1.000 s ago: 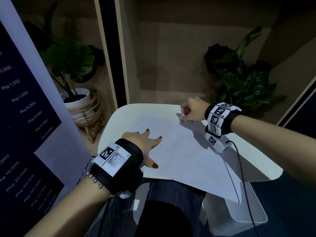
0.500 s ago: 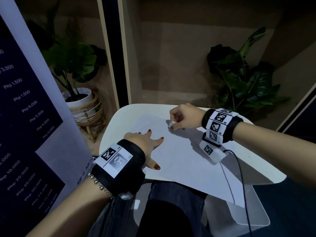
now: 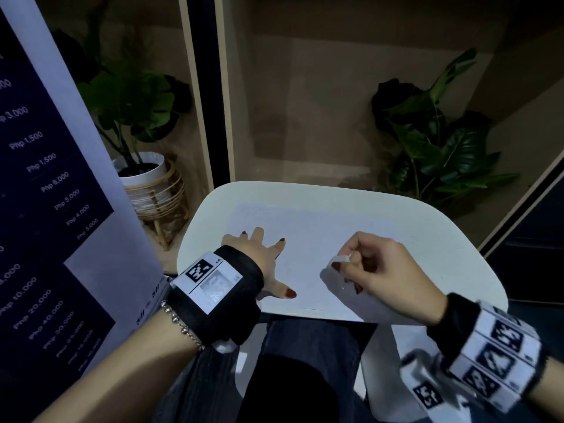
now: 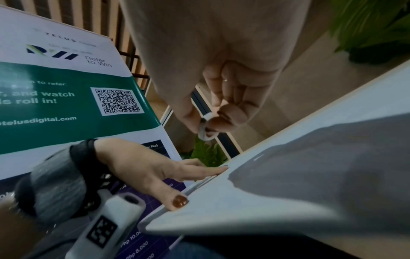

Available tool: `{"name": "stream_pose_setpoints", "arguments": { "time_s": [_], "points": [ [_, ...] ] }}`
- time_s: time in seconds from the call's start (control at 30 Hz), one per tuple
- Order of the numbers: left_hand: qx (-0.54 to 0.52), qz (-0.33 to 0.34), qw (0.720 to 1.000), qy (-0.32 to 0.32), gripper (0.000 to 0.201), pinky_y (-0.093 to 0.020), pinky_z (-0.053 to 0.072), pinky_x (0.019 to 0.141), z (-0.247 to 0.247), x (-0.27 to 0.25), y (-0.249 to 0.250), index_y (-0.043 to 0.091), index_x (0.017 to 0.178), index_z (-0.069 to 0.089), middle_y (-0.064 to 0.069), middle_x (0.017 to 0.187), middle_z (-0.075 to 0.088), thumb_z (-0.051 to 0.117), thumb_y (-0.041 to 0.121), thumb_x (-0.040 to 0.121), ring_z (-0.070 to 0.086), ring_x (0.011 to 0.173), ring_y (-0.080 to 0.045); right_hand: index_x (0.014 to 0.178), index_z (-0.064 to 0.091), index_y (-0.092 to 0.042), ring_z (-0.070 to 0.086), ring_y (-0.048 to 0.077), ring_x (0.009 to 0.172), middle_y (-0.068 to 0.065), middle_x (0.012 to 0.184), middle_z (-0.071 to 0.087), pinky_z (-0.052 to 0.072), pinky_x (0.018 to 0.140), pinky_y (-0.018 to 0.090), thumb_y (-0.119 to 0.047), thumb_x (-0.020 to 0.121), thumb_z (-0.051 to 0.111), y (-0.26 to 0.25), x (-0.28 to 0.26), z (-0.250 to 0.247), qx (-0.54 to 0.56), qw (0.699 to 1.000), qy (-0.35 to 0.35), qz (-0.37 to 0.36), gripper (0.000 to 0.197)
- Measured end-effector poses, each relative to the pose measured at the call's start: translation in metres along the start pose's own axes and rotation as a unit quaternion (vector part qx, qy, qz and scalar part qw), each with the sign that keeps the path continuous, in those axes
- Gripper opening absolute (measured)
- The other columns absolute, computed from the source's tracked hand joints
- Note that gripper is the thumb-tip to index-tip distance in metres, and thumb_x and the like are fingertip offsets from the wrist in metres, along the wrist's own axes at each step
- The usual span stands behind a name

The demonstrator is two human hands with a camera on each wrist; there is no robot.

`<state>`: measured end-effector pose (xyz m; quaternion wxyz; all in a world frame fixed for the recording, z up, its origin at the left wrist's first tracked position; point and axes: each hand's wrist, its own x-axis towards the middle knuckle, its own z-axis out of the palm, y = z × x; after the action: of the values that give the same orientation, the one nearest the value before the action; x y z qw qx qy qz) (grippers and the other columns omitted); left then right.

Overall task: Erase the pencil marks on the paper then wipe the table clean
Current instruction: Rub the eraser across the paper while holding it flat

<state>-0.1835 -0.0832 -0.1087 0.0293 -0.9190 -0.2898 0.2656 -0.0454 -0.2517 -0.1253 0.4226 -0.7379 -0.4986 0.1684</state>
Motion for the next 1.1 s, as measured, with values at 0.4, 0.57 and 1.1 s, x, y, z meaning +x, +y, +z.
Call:
{"name": "stream_pose_setpoints", "arguments": {
  "time_s": [0.4,0.57,1.1],
  "points": [
    [0.023,-0.09,0.996,0.012,0.096,-0.037,0.039,0.101,-0.003,-0.012,0.019,0.018,0.156,0.014,-0.013,0.145,0.033,0.031,0.081,0.086,0.052,0.121,-0.03,0.089,0.063,-0.019,0.057,0.01,0.066,-0.005,0.073,0.06,0.043,0.063,0.016,-0.017,0.091,0.068,0.041,-0.012,0.007,-0.002,0.999,0.04,0.01,0.006],
    [-0.014,0.0,1.0,0.024,0.067,-0.034,0.038,0.089,-0.017,-0.016,0.0,0.027,0.147,0.035,-0.004,0.138,0.042,0.044,0.066,0.093,0.051,0.121,-0.026,0.089,0.062,-0.022,0.061,0.015,0.074,0.001,0.079,0.065,0.047,0.069,0.025,-0.02,0.094,0.065,0.056,0.007,-0.006,-0.015,0.998,0.056,0.025,0.006],
    [-0.117,0.084,0.99,0.005,0.091,-0.054,0.02,0.118,0.009,0.01,-0.009,0.056,0.148,-0.008,-0.011,0.161,-0.022,0.049,0.076,0.081,-0.017,0.147,-0.041,0.089,0.069,-0.007,0.051,0.01,0.067,0.01,0.076,0.06,0.044,0.064,0.017,-0.008,0.088,0.072,0.037,0.012,0.011,0.126,0.991,-0.038,0.011,0.004]
  ]
}}
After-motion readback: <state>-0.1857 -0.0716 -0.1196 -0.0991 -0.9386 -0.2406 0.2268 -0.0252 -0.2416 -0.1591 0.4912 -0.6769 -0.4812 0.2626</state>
